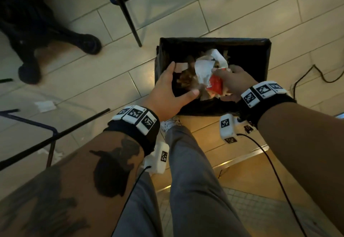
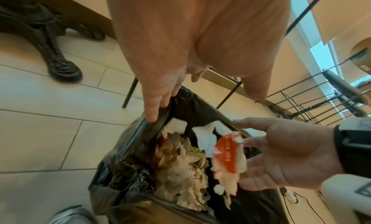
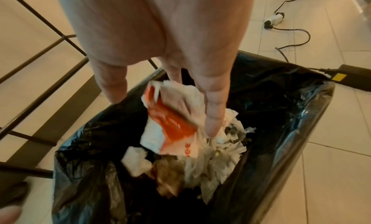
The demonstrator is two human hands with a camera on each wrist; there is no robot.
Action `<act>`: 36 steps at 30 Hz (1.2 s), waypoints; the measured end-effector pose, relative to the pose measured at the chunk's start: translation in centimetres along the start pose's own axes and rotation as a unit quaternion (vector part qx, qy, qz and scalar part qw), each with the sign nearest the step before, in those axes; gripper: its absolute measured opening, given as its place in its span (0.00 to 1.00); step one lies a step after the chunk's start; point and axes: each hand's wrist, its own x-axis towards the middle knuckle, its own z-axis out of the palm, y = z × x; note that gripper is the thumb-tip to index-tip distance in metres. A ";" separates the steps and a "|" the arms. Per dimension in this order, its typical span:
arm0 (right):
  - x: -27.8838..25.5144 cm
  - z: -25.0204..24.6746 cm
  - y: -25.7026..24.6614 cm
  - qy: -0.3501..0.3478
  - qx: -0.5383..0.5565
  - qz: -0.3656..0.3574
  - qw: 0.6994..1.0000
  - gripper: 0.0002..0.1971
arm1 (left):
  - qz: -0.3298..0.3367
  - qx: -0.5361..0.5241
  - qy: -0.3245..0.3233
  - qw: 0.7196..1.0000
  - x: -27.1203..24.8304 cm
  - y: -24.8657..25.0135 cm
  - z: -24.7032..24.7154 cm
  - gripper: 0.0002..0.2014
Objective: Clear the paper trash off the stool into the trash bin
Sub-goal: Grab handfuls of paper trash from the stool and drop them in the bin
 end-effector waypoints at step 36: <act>-62.0 26.9 -19.0 -0.254 -0.351 -0.647 0.627 0.10 | 0.058 -0.023 0.657 0.752 -64.6 -0.4 -18.9 0.16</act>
